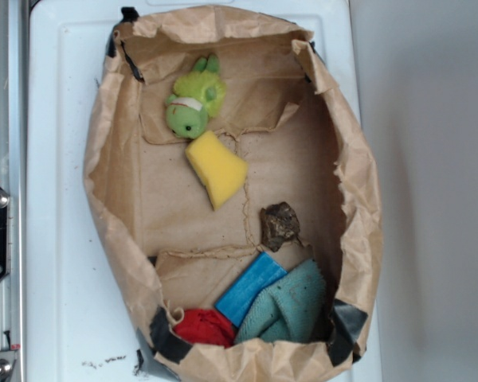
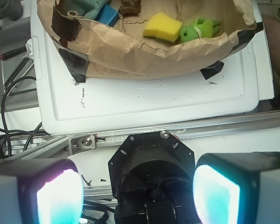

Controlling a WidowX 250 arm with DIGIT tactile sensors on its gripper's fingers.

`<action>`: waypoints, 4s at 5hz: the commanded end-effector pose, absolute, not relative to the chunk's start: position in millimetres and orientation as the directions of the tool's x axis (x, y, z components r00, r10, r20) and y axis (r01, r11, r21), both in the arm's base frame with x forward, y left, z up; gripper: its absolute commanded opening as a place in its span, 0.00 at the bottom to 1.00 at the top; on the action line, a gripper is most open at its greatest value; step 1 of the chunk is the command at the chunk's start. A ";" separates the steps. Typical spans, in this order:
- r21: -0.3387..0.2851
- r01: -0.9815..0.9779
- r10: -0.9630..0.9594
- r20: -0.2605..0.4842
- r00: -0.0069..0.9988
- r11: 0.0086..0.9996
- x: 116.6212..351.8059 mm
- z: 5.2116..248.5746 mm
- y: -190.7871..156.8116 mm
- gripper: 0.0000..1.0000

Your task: Grab the green animal.

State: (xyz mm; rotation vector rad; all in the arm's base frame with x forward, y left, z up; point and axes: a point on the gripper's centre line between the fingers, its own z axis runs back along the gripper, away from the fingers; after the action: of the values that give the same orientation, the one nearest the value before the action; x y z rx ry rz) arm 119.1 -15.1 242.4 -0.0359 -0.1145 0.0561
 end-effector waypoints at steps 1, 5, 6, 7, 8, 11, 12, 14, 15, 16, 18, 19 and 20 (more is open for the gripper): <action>-0.039 -0.054 0.058 0.113 0.992 0.998 119.1 242.4 -15.1 1.00; -0.097 -0.642 0.646 0.213 0.733 0.760 247.6 188.0 33.6 1.00; -0.200 -0.759 0.782 0.244 0.574 0.620 263.2 179.5 48.4 1.00; -0.214 -0.811 0.834 0.238 0.497 0.545 275.3 166.7 63.8 1.00; -0.172 -0.826 0.835 0.250 0.490 0.536 278.8 155.4 74.2 1.00; -0.042 -0.866 0.838 0.279 0.468 0.498 237.3 124.1 100.4 1.00; -0.023 -0.908 0.883 0.246 0.401 0.418 225.7 119.5 99.2 1.00; -0.010 -0.932 0.914 0.204 0.352 0.361 229.2 120.7 92.0 1.00; -0.010 -0.932 0.914 0.204 0.352 0.361 229.2 120.7 92.0 1.00; -0.010 -0.932 0.914 0.204 0.352 0.361 229.2 120.7 92.0 1.00; 0.019 -0.971 0.953 0.191 0.237 0.238 258.6 92.6 102.8 1.00; 0.001 -0.976 0.954 0.212 0.212 0.217 266.9 85.9 105.5 1.00; -0.032 -0.974 0.953 0.218 0.211 0.223 267.4 82.8 110.8 1.00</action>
State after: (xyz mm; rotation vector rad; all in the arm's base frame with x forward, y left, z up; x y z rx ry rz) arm 275.5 95.0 66.8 0.1324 -0.1714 1.3049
